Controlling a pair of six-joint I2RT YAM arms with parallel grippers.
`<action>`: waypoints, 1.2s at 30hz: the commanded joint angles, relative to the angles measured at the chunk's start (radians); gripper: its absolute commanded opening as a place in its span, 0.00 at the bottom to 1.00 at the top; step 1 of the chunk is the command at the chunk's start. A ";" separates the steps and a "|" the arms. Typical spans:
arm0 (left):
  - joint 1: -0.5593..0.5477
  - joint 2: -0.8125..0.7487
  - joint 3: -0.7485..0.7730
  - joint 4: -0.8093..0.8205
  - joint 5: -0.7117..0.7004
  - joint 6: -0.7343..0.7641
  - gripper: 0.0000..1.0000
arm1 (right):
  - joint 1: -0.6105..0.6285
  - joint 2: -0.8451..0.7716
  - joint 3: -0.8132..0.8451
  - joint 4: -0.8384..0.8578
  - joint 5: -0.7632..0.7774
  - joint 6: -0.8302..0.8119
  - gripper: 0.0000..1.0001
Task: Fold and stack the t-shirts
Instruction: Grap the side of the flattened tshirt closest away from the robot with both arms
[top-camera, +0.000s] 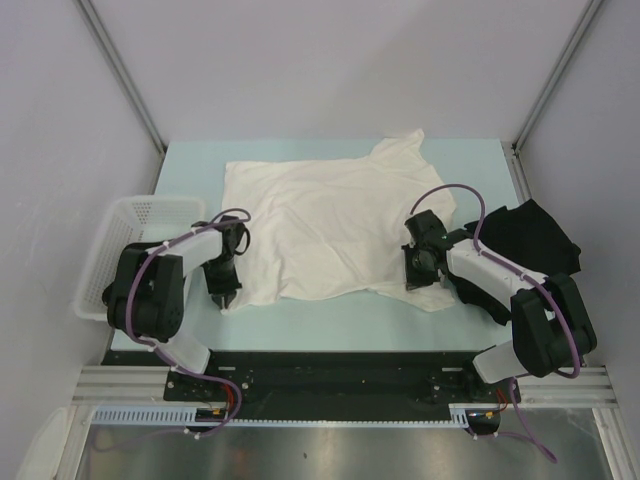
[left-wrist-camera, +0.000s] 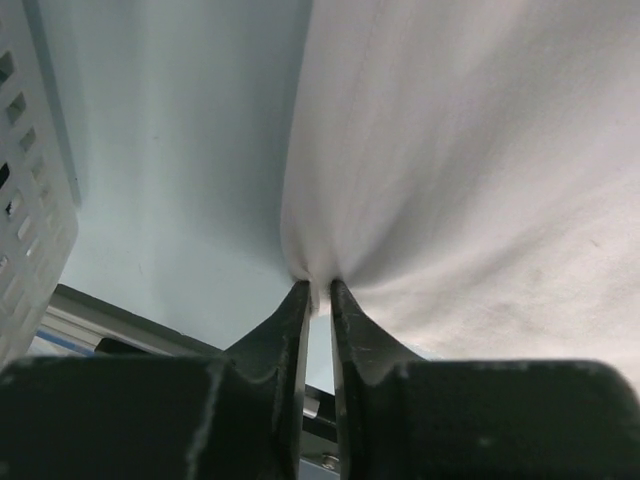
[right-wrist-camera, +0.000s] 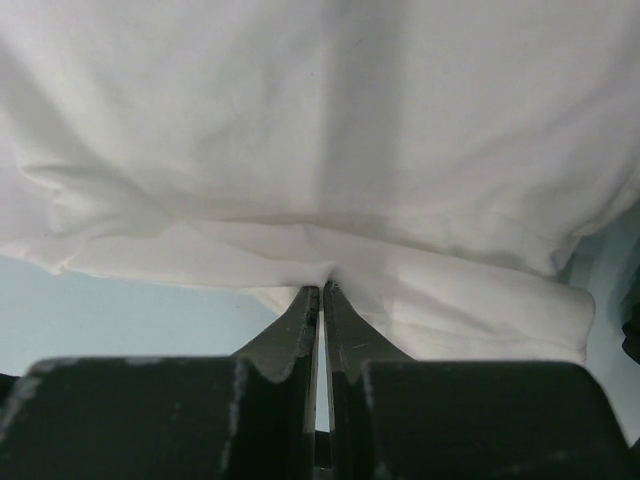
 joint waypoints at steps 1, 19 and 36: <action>0.006 -0.038 -0.020 -0.007 0.037 -0.027 0.09 | -0.004 -0.002 0.036 0.014 -0.013 -0.010 0.07; 0.006 -0.107 0.135 -0.122 -0.042 0.022 0.00 | -0.018 -0.051 0.037 0.025 0.000 0.006 0.07; 0.007 -0.069 0.365 -0.188 -0.115 0.068 0.00 | -0.101 -0.039 0.189 -0.022 0.148 -0.076 0.05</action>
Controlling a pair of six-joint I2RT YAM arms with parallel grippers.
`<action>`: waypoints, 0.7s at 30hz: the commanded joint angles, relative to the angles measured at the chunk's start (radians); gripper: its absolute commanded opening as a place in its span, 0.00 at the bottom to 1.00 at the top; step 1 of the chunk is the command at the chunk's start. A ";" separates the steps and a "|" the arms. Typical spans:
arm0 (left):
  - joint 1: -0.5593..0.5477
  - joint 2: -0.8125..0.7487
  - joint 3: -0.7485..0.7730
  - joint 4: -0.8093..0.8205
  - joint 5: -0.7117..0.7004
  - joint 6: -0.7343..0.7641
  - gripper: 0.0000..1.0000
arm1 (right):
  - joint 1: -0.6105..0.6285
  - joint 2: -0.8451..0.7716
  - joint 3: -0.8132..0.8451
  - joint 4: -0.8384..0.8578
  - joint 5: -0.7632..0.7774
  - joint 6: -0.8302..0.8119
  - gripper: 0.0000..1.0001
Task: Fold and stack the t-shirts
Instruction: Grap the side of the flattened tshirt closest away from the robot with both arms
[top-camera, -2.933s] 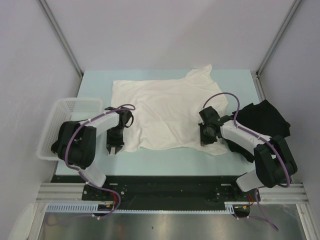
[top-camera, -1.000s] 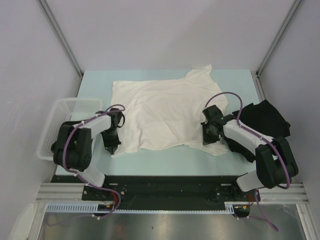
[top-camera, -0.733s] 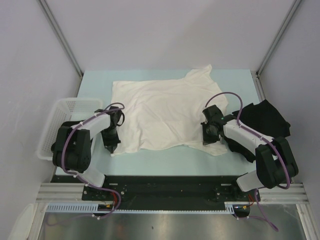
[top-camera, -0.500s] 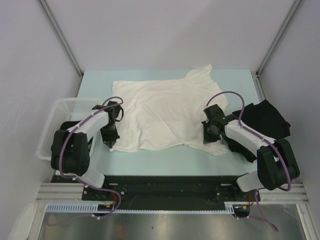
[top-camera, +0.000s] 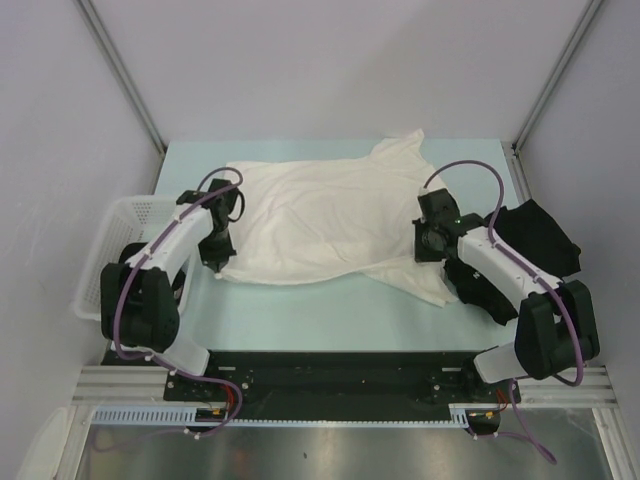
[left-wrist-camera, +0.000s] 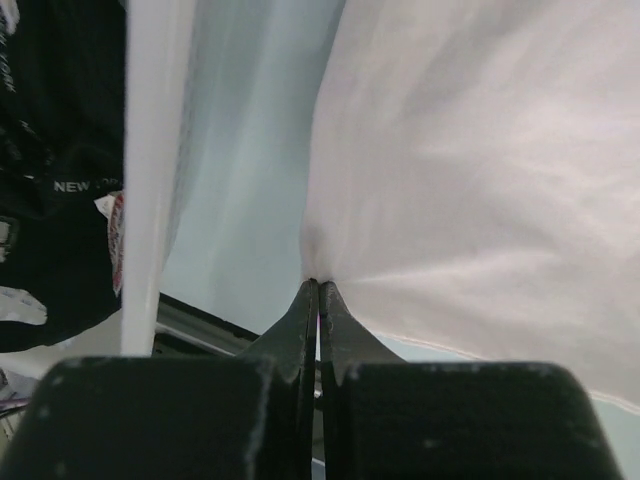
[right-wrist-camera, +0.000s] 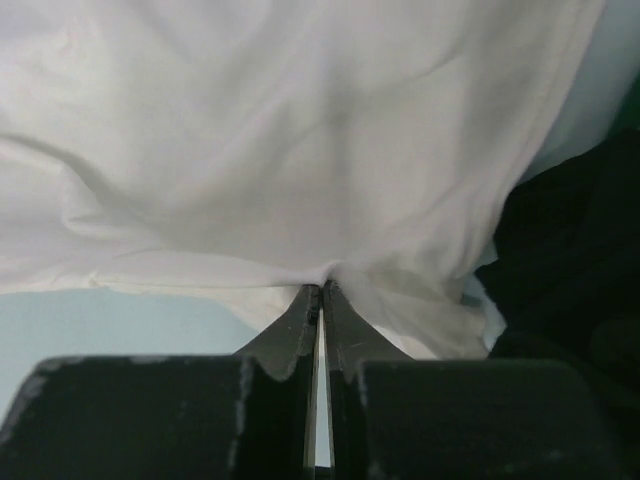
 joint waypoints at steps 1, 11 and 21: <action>0.012 0.012 0.121 -0.028 -0.058 0.040 0.00 | -0.049 -0.012 0.080 -0.014 0.057 -0.042 0.04; 0.038 0.076 0.244 -0.028 -0.055 0.067 0.00 | -0.064 0.039 0.149 0.026 0.050 -0.094 0.02; 0.076 0.159 0.368 -0.022 -0.064 0.092 0.00 | -0.066 0.125 0.240 0.108 0.015 -0.149 0.00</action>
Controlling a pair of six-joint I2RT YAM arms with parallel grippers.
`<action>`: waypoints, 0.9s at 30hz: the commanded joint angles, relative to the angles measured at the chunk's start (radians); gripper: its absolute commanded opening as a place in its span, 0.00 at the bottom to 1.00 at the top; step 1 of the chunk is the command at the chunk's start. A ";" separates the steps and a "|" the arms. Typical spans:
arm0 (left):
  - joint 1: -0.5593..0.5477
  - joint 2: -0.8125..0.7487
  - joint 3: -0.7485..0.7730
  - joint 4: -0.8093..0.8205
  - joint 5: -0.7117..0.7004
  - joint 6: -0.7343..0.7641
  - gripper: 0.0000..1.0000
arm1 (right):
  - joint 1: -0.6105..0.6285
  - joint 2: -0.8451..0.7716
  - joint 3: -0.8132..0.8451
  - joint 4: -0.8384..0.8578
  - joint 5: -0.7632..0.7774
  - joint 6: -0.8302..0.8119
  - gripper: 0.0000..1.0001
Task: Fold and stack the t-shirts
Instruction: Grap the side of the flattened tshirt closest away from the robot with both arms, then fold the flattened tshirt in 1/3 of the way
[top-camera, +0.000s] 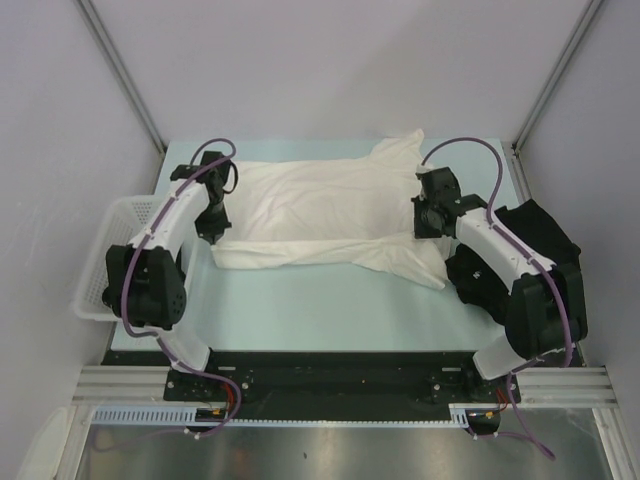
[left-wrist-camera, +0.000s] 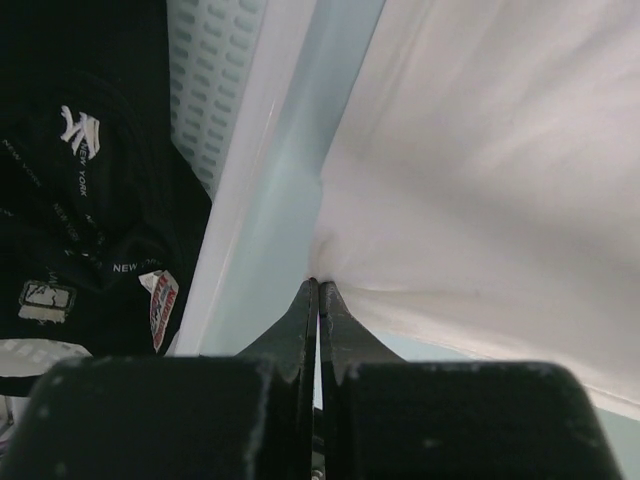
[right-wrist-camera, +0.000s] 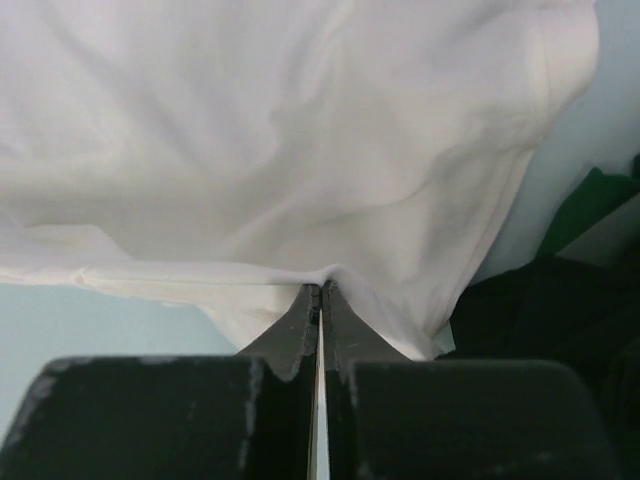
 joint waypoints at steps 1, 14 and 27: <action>0.023 0.036 0.111 0.003 -0.034 0.034 0.00 | -0.002 0.034 0.081 0.074 -0.009 -0.047 0.00; 0.051 0.156 0.245 -0.002 -0.040 0.084 0.00 | -0.010 0.150 0.185 0.059 0.043 -0.156 0.00; 0.054 0.280 0.400 -0.017 -0.037 0.135 0.00 | -0.044 0.204 0.242 0.092 0.113 -0.251 0.00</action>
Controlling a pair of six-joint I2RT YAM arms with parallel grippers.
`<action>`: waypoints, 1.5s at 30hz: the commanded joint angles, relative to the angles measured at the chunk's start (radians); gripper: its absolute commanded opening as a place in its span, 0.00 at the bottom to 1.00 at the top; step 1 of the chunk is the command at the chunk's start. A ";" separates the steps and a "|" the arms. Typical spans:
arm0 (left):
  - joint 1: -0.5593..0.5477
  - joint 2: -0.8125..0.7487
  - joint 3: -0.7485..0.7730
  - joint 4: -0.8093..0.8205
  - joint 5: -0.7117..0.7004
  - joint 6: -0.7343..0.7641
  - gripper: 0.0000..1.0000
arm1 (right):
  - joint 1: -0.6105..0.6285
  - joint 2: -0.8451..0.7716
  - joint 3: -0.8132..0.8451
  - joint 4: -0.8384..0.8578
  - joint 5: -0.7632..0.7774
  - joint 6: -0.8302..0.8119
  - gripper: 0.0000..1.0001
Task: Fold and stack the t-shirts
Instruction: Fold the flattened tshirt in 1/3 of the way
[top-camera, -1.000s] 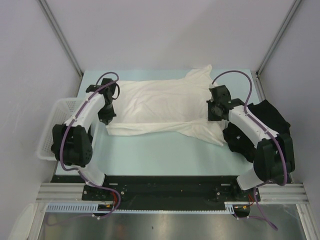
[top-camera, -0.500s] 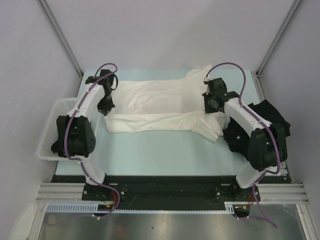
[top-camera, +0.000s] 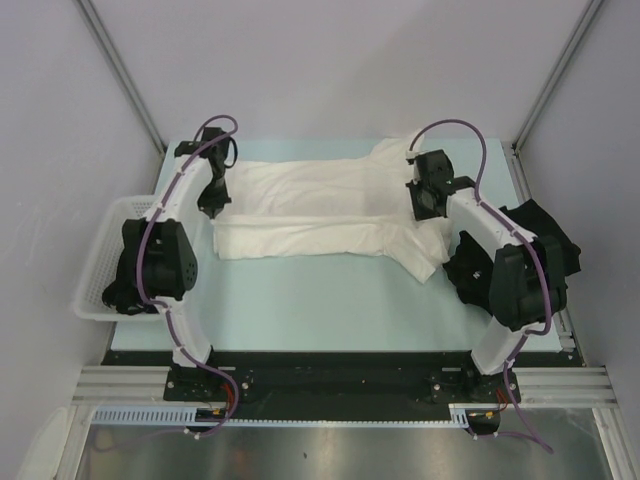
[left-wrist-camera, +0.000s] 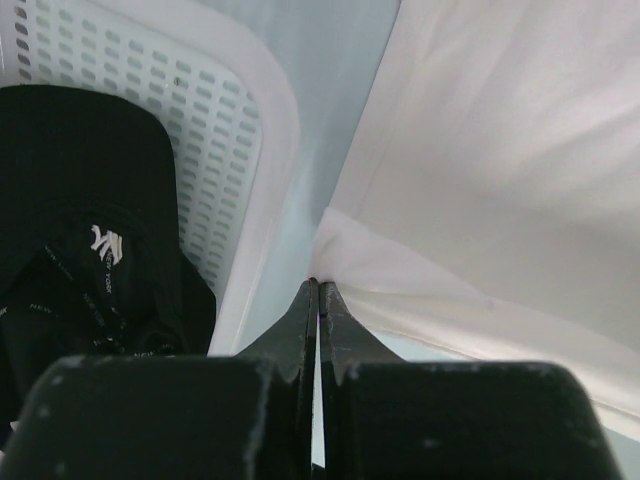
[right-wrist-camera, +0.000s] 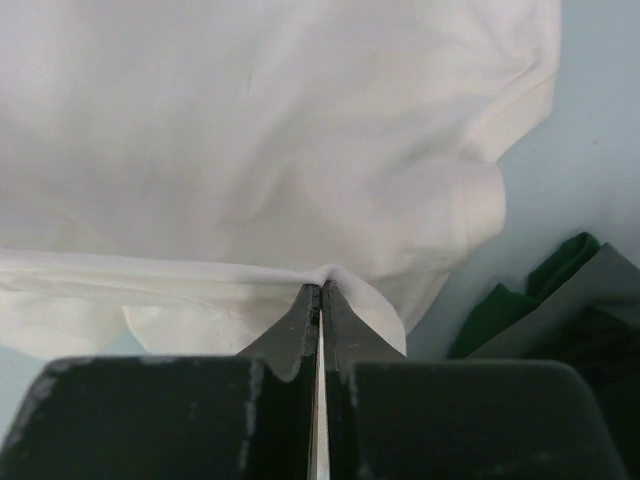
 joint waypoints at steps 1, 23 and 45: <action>0.011 0.034 0.083 -0.014 -0.020 0.041 0.00 | -0.022 0.004 0.055 0.053 0.062 -0.041 0.00; 0.023 0.170 0.224 -0.029 -0.063 0.061 0.00 | -0.051 0.104 0.098 0.098 0.057 -0.069 0.00; 0.025 0.288 0.177 0.172 -0.031 0.056 0.00 | -0.059 0.228 0.101 0.246 0.102 -0.061 0.00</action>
